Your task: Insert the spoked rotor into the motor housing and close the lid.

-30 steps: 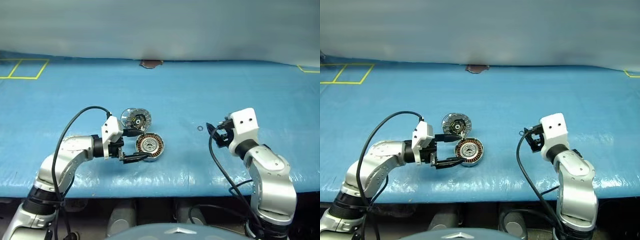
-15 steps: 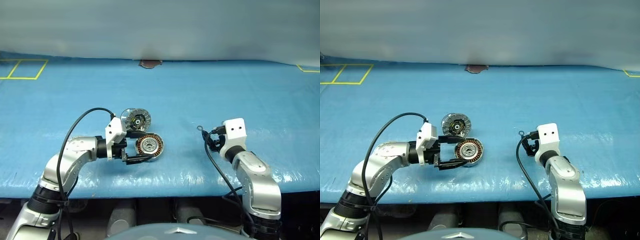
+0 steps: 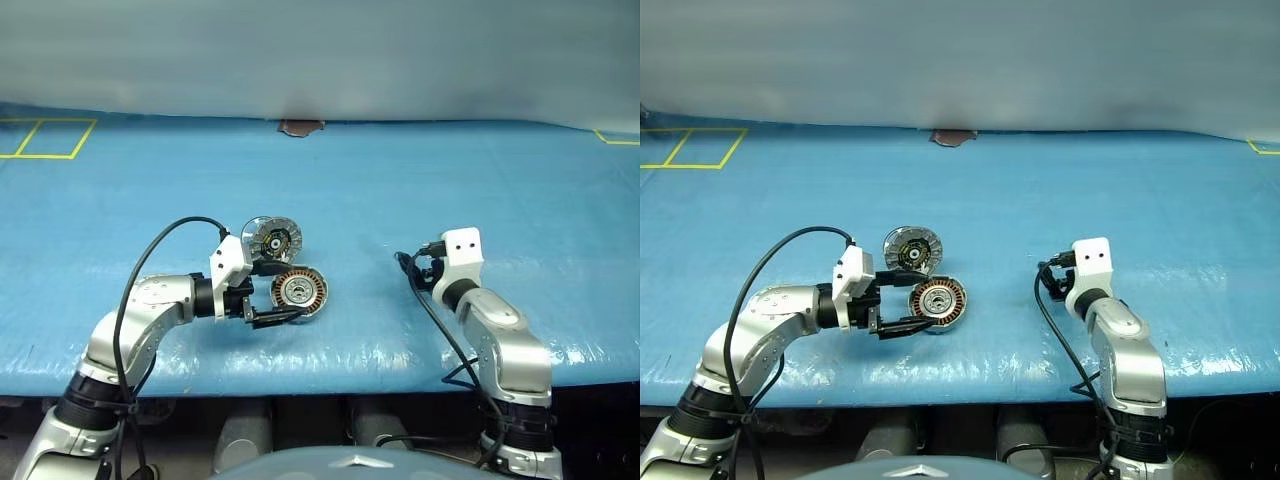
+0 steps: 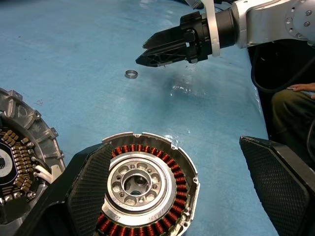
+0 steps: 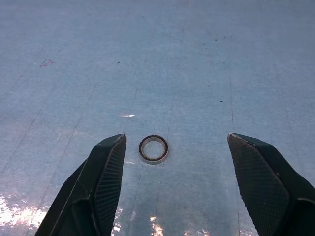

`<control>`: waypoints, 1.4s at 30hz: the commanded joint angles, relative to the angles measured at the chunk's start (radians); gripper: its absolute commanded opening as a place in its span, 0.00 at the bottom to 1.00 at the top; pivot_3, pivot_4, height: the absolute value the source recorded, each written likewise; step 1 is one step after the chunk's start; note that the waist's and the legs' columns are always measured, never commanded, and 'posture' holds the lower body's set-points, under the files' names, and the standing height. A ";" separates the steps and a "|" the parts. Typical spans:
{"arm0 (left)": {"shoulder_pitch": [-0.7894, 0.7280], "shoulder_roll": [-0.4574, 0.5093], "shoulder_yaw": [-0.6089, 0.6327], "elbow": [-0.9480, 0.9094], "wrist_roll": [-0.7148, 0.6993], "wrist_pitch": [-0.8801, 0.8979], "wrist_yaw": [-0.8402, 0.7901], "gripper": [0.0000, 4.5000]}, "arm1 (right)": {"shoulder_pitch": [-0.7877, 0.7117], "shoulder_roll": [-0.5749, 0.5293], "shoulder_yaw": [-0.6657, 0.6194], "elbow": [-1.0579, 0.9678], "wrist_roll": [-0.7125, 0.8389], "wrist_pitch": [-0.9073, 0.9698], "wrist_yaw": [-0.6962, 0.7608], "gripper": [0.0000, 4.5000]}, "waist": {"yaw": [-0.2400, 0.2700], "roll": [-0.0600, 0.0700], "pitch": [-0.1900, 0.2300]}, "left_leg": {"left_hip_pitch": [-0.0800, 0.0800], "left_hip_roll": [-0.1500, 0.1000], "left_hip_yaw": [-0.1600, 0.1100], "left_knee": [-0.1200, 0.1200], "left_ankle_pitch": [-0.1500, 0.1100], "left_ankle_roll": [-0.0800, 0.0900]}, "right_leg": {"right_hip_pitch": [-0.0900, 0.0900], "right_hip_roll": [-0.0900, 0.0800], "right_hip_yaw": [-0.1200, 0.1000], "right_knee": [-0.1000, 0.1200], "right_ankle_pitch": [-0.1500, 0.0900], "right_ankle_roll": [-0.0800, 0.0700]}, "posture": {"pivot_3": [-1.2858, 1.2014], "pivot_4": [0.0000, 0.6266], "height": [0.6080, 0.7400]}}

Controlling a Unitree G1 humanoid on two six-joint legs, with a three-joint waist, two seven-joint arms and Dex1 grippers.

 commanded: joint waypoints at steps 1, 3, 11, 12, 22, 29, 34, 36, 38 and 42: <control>0.007 0.000 0.012 -0.027 0.003 -0.017 0.007 1.00 | -0.023 -0.005 0.000 0.012 0.032 -0.027 -0.013 0.77 | 0.000 0.000 0.000 | 0.000 0.000 0.000 0.000 0.000 0.000 | 0.000 0.000 0.000 0.000 0.000 0.000 | 0.52 0.24 1.00; 0.011 0.001 0.013 -0.029 0.003 -0.018 0.010 1.00 | -0.025 -0.004 0.006 0.025 0.042 -0.034 -0.018 0.77 | 0.000 0.000 0.000 | 0.000 0.000 0.000 0.000 0.000 0.000 | 0.000 0.000 0.000 0.000 0.000 0.000 | 0.52 0.24 1.00; 0.022 0.006 0.014 -0.037 0.008 -0.019 0.022 1.00 | -0.038 -0.008 0.018 0.084 0.065 -0.067 -0.029 0.77 | -0.001 0.000 0.000 | 0.000 0.000 0.000 0.000 0.000 0.000 | 0.000 0.000 0.000 0.000 0.000 0.000 | 0.52 0.24 1.00; 0.023 0.007 0.014 -0.037 0.009 -0.020 0.024 1.00 | -0.040 -0.008 0.022 0.089 0.066 -0.069 -0.028 0.77 | -0.001 0.000 0.000 | 0.000 0.000 0.000 0.000 0.000 0.000 | 0.000 0.000 0.000 0.000 0.000 0.000 | 0.52 0.24 1.00; 0.024 0.013 0.016 -0.039 0.013 -0.027 0.037 1.00 | -0.069 -0.009 0.026 0.160 0.079 -0.087 -0.060 0.73 | 0.000 0.000 0.000 | 0.000 0.000 0.000 0.000 0.000 0.000 | 0.000 0.000 0.000 0.000 0.000 0.000 | 0.52 0.24 1.00; 0.024 0.011 0.018 -0.038 0.023 -0.030 0.037 1.00 | -0.046 -0.019 0.030 0.159 0.087 -0.087 -0.073 0.26 | -0.001 0.000 0.000 | 0.000 0.000 0.000 0.000 0.000 0.000 | 0.000 0.000 0.000 0.000 0.000 0.000 | 0.52 0.24 1.00; 0.017 0.008 0.016 -0.031 0.028 -0.032 0.035 1.00 | -0.041 -0.019 0.031 0.152 0.097 -0.080 -0.081 0.15 | -0.001 0.000 0.000 | 0.000 0.000 0.000 0.000 0.000 0.000 | 0.000 0.001 0.001 0.000 0.000 0.000 | 0.52 0.24 1.00; 0.014 0.008 0.015 -0.029 0.029 -0.034 0.033 1.00 | -0.038 -0.020 0.035 0.145 0.096 -0.081 -0.087 0.15 | -0.001 0.000 0.000 | 0.000 0.000 0.000 0.000 0.000 0.000 | 0.000 0.001 0.001 0.000 0.000 0.000 | 0.52 0.24 1.00; 0.013 0.009 0.015 -0.028 0.028 -0.034 0.032 1.00 | -0.029 -0.026 0.044 0.124 0.084 -0.084 -0.098 0.15 | 0.000 0.000 0.000 | 0.000 0.000 0.000 0.000 0.000 0.000 | 0.000 0.001 0.001 0.000 0.000 0.000 | 0.52 0.24 1.00; 0.017 0.020 0.018 -0.030 0.022 -0.025 0.023 1.00 | -0.011 -0.036 0.055 -0.008 0.102 -0.020 -0.100 0.15 | 0.000 0.000 0.000 | 0.000 0.000 0.000 0.000 0.000 0.000 | 0.000 0.001 0.001 0.000 0.000 0.000 | 0.52 0.24 1.00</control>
